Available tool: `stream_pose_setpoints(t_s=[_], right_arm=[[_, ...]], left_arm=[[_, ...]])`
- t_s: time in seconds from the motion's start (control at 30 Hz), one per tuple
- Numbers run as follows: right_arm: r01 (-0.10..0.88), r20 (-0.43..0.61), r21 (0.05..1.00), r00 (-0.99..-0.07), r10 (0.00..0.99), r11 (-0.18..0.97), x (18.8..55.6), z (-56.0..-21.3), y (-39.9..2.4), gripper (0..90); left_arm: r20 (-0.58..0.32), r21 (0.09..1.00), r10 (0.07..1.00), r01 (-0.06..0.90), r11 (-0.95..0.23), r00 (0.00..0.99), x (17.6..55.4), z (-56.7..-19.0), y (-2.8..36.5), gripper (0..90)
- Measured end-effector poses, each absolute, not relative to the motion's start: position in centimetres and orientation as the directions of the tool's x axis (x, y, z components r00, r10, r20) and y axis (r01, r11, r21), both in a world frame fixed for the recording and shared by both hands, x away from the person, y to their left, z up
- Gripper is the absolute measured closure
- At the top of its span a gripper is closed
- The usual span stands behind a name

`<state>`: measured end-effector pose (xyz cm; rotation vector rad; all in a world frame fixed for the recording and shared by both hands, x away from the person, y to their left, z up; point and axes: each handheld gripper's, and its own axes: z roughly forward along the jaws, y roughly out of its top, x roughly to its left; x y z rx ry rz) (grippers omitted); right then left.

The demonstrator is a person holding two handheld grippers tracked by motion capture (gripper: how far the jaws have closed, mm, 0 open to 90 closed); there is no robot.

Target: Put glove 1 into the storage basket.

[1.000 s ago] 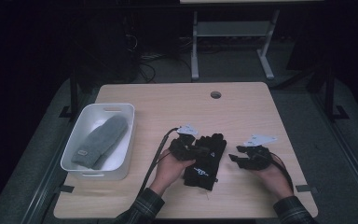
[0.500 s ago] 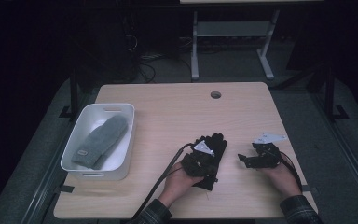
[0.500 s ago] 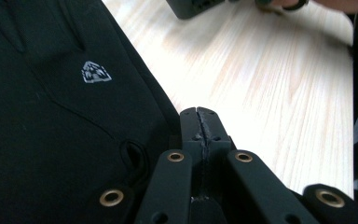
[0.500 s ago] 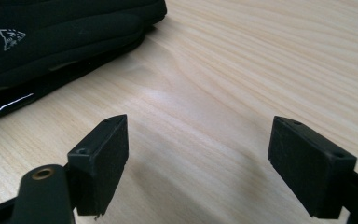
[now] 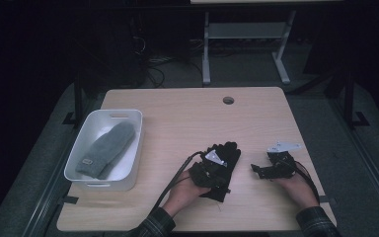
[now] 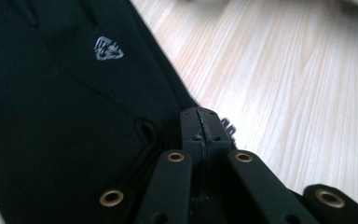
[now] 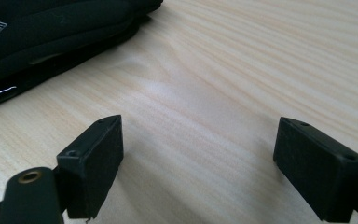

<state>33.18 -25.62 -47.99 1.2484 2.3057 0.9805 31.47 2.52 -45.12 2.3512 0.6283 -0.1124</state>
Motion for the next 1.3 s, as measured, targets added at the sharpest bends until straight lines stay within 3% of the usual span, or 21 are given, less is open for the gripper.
stream_pose_setpoints(t_s=[0.93,1.3], right_arm=[[0.581,0.031,0.724,-0.565,0.825,0.371,33.2,-48.3,-25.8,13.5],[0.586,0.033,0.724,-0.559,0.829,0.366,33.1,-48.3,-25.7,13.3]], left_arm=[[-0.158,0.554,0.472,0.473,-0.685,0.868,31.7,-44.5,10.2,89.3],[-0.167,0.56,0.511,0.508,-0.654,0.843,31.5,-44.4,12.7,89.3]])
